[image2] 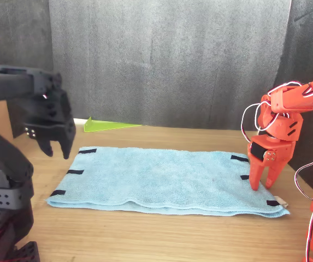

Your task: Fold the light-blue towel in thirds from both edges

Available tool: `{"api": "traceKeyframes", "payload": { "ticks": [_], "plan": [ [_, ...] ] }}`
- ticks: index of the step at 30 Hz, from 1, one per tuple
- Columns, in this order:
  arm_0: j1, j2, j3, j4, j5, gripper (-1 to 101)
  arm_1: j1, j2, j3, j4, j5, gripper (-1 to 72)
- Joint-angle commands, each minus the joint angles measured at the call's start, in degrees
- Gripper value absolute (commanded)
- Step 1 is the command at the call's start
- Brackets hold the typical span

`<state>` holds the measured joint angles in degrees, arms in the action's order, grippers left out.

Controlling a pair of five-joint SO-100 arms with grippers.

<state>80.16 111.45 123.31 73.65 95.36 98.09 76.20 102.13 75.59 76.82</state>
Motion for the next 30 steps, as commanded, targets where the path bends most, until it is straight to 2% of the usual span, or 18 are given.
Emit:
{"api": "traceKeyframes", "payload": {
  "ticks": [1, 30],
  "plan": [
    [-1.05, -2.55, -2.72, 0.44, 0.09, 24, 1.58, -0.26, -0.62, -0.62, 0.35, 19.8],
    [-1.23, -25.49, -15.03, 1.67, 0.88, 23, 1.23, -0.79, -0.97, -0.35, -0.26, 20.1]
  ]
}}
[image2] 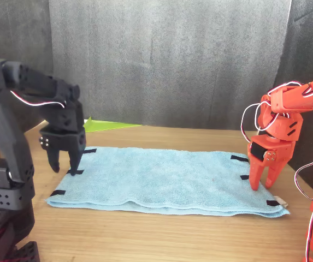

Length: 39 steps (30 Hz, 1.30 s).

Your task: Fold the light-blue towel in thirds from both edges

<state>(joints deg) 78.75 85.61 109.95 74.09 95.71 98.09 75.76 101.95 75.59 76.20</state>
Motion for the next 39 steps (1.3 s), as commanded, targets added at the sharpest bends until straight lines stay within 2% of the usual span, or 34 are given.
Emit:
{"api": "traceKeyframes", "payload": {
  "ticks": [1, 22, 39],
  "plan": [
    [0.09, 0.18, -1.76, 1.58, 0.35, 23, 1.23, -0.35, -0.79, -0.35, 0.26, 20.1],
    [-0.53, -1.49, 0.26, 4.48, -1.93, 21, 1.41, -1.14, -1.49, -0.09, -0.09, 19.9],
    [1.14, -10.46, -7.38, 8.0, -2.11, 18, 1.14, -1.14, -1.41, 0.18, -0.35, 19.7]
  ]
}}
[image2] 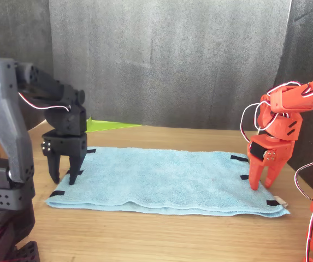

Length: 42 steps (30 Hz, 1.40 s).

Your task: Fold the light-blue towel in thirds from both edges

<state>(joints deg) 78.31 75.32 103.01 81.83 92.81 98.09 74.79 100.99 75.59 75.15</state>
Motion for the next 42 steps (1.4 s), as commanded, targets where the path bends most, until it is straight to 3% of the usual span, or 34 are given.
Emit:
{"api": "traceKeyframes", "payload": {
  "ticks": [1, 8, 13, 27, 42],
  "plan": [
    [1.58, -0.18, -0.44, 0.26, 0.7, 17, 1.14, -0.18, -0.44, 0.18, 0.7, 19.7],
    [1.67, -0.18, -0.44, 0.26, 0.44, 4, 1.32, -0.44, -0.62, 0.26, 0.62, 16.1],
    [1.58, -0.09, -0.18, 0.26, 0.18, 0, 1.58, -0.53, -0.62, 0.35, 0.53, 0.1],
    [1.41, 1.05, 0.88, -0.26, -0.18, 0, 3.34, 3.43, -0.7, 2.99, 0.79, 0.1],
    [1.05, 1.93, 1.67, -0.79, -0.09, 0, 10.28, 6.42, -18.46, 20.57, 1.32, 0.1]
  ]
}}
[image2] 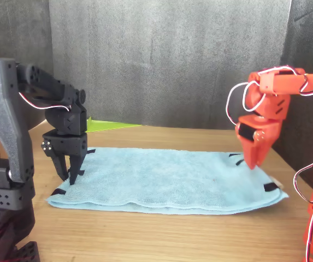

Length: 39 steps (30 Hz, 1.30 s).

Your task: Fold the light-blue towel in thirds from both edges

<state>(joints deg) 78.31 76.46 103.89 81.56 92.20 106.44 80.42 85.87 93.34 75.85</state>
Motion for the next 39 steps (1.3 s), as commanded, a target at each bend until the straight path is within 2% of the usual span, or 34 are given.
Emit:
{"api": "traceKeyframes", "payload": {
  "ticks": [1, 8, 15, 39],
  "plan": [
    [0.97, 0.79, 0.79, -0.53, 0.53, 0, 2.37, 0.26, -4.57, 3.69, 0.62, 0.1],
    [0.88, 0.88, 0.79, -0.62, 0.7, 0, 6.68, -3.78, -14.94, 9.84, 1.32, 0.1],
    [0.79, 0.88, 0.88, -0.7, 0.79, 0, 10.55, -13.89, -32.96, 18.02, 2.11, 0.1],
    [0.53, 0.97, 1.05, -0.88, 0.18, 0, 25.49, -33.66, -59.77, 18.11, 1.32, 0.0]
  ]
}}
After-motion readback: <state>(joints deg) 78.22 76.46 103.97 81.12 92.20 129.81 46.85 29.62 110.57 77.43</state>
